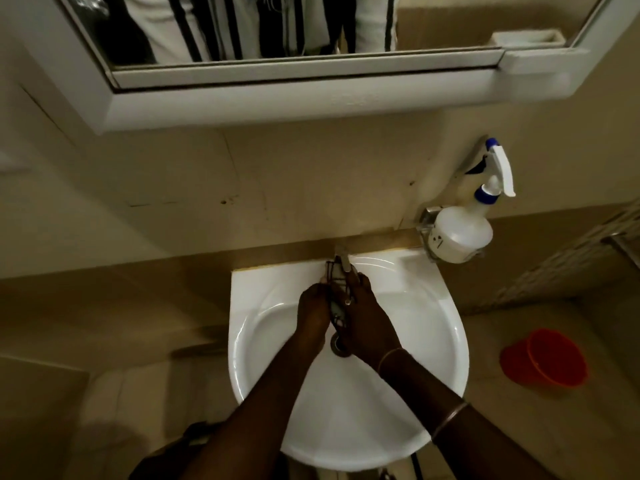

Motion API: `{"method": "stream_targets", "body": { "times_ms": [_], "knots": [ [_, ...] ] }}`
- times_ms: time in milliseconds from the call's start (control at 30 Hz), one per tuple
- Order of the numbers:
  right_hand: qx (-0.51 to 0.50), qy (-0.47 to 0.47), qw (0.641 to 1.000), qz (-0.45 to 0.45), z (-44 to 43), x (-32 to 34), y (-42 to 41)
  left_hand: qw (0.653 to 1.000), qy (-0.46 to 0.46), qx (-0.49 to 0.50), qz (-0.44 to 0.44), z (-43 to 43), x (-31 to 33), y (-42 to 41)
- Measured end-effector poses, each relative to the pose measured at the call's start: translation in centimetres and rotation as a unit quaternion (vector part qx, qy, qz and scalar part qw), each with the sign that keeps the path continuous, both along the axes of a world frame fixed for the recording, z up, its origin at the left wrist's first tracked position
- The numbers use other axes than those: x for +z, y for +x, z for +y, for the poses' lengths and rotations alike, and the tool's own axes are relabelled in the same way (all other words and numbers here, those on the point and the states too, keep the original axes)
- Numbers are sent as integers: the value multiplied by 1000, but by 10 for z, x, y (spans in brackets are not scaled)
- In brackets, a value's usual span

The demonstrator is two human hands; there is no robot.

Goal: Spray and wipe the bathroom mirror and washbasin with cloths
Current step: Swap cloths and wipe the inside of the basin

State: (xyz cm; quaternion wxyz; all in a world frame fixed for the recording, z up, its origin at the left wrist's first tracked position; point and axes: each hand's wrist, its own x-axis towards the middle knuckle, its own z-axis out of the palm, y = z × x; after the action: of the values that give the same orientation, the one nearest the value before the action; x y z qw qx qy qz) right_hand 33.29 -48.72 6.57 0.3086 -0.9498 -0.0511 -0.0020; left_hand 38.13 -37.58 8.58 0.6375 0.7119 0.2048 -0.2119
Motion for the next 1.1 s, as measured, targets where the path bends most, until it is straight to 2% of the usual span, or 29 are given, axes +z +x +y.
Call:
{"method": "stream_targets", "body": {
  "times_ms": [133, 300, 467, 600, 667, 700, 767, 900, 1100],
  "knots": [
    [-7, -5, 999, -36, 12, -25, -26, 998, -40, 26, 30, 1, -8, -25],
    [-36, -1, 999, 5, 15, -49, -58, 995, -43, 20, 91, -1, -25, -46],
    [-10, -9, 999, 47, 27, -41, -75, 993, -18, 40, 110, 15, -35, -67],
    [16, 13, 998, 55, 49, -22, -38, 993, -23, 109, 43, 33, -24, -50],
    [-9, 29, 997, 66, 58, -22, -3, 995, -7, 96, 1, 41, -15, -22],
    [-23, 11, 998, 58, 64, -19, 15, 996, -8, 90, -13, 44, -12, -8],
    [-61, -70, 995, -19, 71, -21, 42, 996, -24, 79, -29, 48, -8, 16],
    [-64, -160, 985, -19, 85, -43, 58, 996, 57, 45, -50, 57, -20, 37],
    [-71, -166, 983, -42, 89, -58, 60, 969, 194, 58, -143, 99, -40, 19]
  ]
}}
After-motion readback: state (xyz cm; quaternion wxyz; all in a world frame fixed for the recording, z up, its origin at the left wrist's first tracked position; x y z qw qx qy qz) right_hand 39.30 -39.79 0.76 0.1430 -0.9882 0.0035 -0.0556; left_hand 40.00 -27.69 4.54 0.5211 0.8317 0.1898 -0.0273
